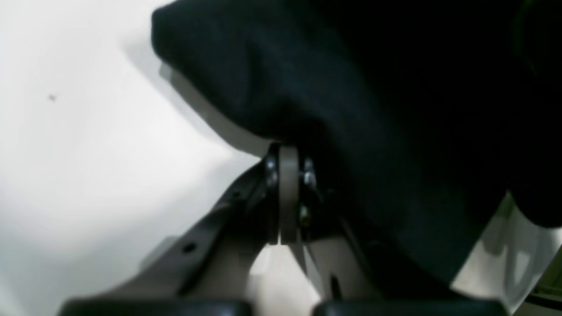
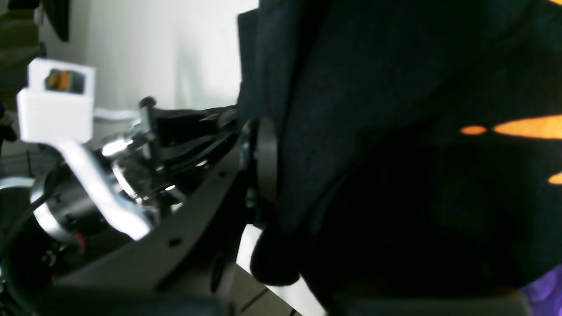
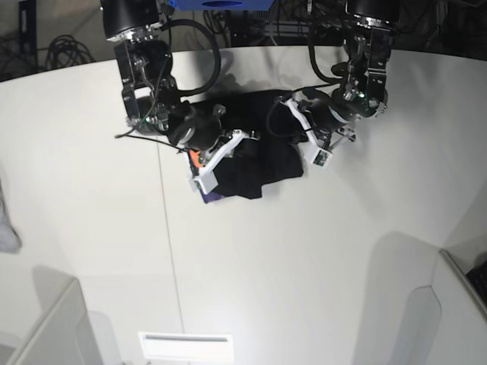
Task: Fold the T-shirt properly
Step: 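Press the folded end down and release the left gripper, lifting it away, then flip the folded bundle over with the right gripper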
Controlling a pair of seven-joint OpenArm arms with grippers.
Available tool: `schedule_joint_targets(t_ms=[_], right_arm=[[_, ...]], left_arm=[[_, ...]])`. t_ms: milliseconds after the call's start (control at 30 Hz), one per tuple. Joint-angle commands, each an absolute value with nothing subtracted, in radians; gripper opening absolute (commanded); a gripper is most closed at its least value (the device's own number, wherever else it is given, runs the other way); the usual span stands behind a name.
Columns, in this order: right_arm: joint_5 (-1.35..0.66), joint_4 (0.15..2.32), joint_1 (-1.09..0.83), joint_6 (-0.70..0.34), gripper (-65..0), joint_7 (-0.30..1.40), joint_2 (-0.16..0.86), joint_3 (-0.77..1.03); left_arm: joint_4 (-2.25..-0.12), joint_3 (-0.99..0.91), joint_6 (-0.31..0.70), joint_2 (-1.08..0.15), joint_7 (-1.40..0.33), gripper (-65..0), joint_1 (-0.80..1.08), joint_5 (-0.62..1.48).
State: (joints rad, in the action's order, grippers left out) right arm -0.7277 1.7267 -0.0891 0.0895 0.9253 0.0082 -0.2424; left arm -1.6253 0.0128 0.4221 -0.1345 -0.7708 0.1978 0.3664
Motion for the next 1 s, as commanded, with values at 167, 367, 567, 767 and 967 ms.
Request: schedule_joint_targets(t_ms=[167,367,567,767,967], right_arm=[[-0.745,1.738,-0.074,0.084,-65.0,0.908,0.007,-0.242],[-0.745,1.736,-0.071,0.084,-65.0,0.908,0.007,-0.242],[-0.745,1.736,-0.068,0.084,-65.0,0.906,0.004,-0.242],[-0.745,1.736,-0.07,0.084,-30.8,0.903,0.004,-0.239],[-0.746,1.755,-0.073,0.084,-29.7,0.903,0.002,-0.242]], left_arm=[[-1.67,-0.044,0.429,-0.136,-0.774,-65.0,0.217,0.363],[-1.764,-0.133,0.433,-0.142,-0.776,-65.0,0.278,0.363],[-1.833,-0.274,0.53,-0.156,-0.776,-65.0,0.398,0.364],[-1.845,-0.479,0.667,-0.154,-0.776,-65.0,0.489,0.364],[-1.842,-0.68,0.698,-0.153,-0.776,-65.0,0.518,0.364]])
